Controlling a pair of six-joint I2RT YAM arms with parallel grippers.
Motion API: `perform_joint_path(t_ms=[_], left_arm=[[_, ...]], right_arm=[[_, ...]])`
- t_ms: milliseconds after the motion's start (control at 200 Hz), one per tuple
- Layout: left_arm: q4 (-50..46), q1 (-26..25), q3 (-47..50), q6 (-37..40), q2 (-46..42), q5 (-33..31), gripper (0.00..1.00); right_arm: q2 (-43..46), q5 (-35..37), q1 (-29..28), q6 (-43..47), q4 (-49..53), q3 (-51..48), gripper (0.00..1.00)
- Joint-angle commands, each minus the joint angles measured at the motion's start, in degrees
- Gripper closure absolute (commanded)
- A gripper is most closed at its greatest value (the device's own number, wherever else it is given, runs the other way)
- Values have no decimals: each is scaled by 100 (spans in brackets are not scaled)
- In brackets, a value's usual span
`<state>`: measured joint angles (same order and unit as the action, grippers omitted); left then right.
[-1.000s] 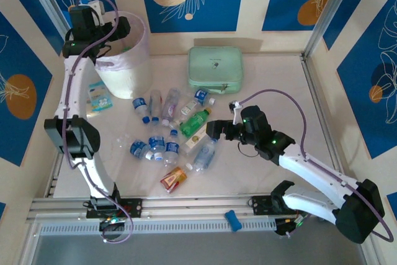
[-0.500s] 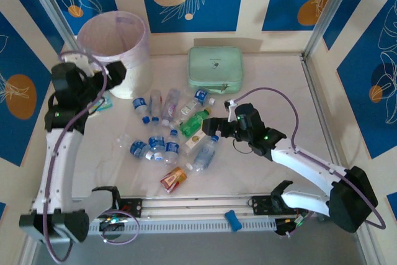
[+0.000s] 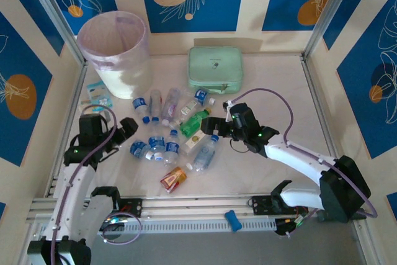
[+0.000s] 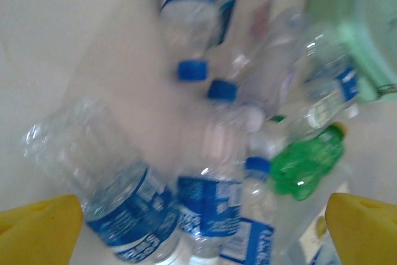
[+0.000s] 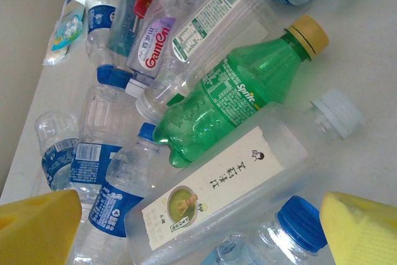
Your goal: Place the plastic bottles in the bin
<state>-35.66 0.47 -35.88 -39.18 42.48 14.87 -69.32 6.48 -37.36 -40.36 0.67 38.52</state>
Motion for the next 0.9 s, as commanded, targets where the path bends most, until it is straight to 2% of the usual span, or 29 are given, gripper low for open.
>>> perform_joint_path(t_ms=[0, 230, 425, 730, 895], left_arm=[[10, -64, 422, -508, -99, 92, 0], [217, -135, 1171, -1033, -487, -379, 0], [856, -159, 1706, -1734, -752, -612, 0], [2150, -318, 1945, -2129, 91, -727, 0], [2366, -674, 1944, -2119, 516, -1063, 0]], right_arm=[[-89, 98, 19, -154, -7, 219, 1], [-212, 99, 1, -218, 12, 280, 1], [-299, 100, -32, -209, 49, 380, 1], [-327, 151, -87, -191, 134, 414, 1], [-327, 211, -101, -200, 156, 406, 1]])
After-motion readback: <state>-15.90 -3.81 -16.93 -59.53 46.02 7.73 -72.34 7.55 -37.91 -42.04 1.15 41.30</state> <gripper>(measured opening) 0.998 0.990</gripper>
